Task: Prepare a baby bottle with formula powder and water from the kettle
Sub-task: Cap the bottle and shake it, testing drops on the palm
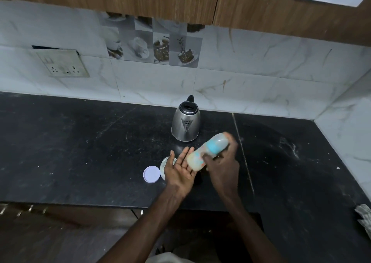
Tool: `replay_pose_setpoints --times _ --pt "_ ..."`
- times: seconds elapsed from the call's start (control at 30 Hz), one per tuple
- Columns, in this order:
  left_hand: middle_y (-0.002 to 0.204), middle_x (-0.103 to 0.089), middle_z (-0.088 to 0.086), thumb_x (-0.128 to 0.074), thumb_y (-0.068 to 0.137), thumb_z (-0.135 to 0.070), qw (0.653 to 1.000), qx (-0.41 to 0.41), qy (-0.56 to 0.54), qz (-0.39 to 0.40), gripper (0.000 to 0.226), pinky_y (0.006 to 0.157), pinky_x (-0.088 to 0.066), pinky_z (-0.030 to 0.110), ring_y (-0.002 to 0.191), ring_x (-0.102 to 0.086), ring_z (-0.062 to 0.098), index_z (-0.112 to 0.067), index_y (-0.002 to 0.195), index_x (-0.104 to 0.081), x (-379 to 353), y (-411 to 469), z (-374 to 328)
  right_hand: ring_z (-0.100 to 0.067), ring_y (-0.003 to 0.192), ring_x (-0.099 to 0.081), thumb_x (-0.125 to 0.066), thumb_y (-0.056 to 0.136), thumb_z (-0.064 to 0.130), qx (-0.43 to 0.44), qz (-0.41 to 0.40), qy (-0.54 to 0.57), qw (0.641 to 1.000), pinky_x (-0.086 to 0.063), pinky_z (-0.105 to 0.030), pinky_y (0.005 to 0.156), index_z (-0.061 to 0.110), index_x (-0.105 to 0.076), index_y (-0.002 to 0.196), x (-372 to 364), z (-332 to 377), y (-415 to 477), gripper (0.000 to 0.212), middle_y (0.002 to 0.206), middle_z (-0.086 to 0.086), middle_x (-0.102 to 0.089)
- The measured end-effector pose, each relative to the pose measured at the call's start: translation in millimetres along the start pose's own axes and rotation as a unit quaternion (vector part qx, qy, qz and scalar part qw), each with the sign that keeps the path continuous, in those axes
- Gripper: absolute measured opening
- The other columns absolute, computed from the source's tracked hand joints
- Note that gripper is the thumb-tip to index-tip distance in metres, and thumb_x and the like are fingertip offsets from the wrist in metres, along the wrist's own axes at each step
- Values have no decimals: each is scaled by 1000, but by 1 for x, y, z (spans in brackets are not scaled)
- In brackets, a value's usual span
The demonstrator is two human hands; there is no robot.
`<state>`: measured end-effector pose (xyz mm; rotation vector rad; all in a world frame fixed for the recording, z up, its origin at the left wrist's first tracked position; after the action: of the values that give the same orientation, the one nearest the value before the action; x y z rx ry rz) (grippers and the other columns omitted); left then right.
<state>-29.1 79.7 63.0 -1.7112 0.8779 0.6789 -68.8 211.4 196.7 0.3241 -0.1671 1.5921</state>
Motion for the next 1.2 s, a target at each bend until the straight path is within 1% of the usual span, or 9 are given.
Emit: replay_pose_setpoints --times 0.1,0.23,0.37,0.53,0.63,0.8,0.97,1.07,1.2 --pt "142 -71 10 -49 105 -56 1000 -3 22 -3 61 121 -43 42 132 -66 26 -9 141 -67 2 -2 1 1 95 -70 -81 88 17 -12 -111 64 992 -64 -30 83 38 -30 154 23 1 1 86 132 1 -66" --pt "144 -69 15 -52 105 -55 1000 11 -2 15 64 119 -43 55 140 -60 37 -5 143 -63 -4 -5 9 -4 98 -72 -84 79 20 13 69 -62 996 -63 -36 86 47 -38 146 -14 -11 -12 86 123 12 -70" --pt "144 -70 10 -48 104 -62 999 4 38 27 69 111 -49 43 143 -59 30 -10 148 -61 -14 -5 9 -11 103 -72 -85 85 31 -11 -69 39 997 -64 -44 86 42 -36 146 22 -10 0 78 126 4 -68" --pt "143 -69 18 -51 105 -55 1000 16 14 11 62 110 -47 49 138 -60 40 -8 144 -65 -5 -5 16 -11 103 -72 -85 82 35 9 127 -59 990 -63 -38 86 51 -31 146 -19 -22 -11 85 128 8 -68" --pt "142 -70 18 -54 105 -53 1000 12 5 10 61 107 -53 48 140 -59 39 -8 145 -65 1 -3 16 -6 104 -71 -87 83 42 32 154 -75 985 -62 -26 82 50 -34 141 -16 -22 -3 79 131 13 -65" --pt "140 -70 22 -54 104 -54 999 23 12 28 60 97 -59 49 128 -66 40 -9 141 -67 -12 -8 19 -9 98 -75 -91 79 38 48 210 -66 974 -65 -44 84 48 -26 148 -18 -18 -2 95 133 10 -66" --pt "149 -64 20 -50 103 -60 998 22 37 36 69 126 -39 47 142 -58 35 -11 149 -62 -17 -3 21 -3 95 -73 -92 78 33 98 105 -63 988 -62 -31 83 47 -28 152 9 12 12 99 125 16 -65" --pt "143 -70 15 -52 102 -59 999 3 42 13 67 125 -40 45 132 -66 29 -9 145 -64 -14 -1 15 -2 100 -72 -89 82 24 72 -7 35 997 -64 -33 86 44 -29 154 26 12 11 96 122 19 -63" --pt "147 -65 21 -61 98 -55 1000 12 -3 23 71 125 -38 54 144 -56 41 -4 147 -61 -14 1 12 -2 82 -71 -91 77 34 101 136 -122 978 -62 -36 82 52 -32 151 -8 11 2 96 107 21 -69"
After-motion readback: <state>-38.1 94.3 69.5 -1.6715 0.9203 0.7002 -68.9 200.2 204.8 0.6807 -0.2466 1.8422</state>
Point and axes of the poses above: each hand's wrist, its own y-axis towards the middle knuckle, its own x-axis out of the back of the hand, z = x × y, the point moved 9 cm from there along y, towards the middle knuckle
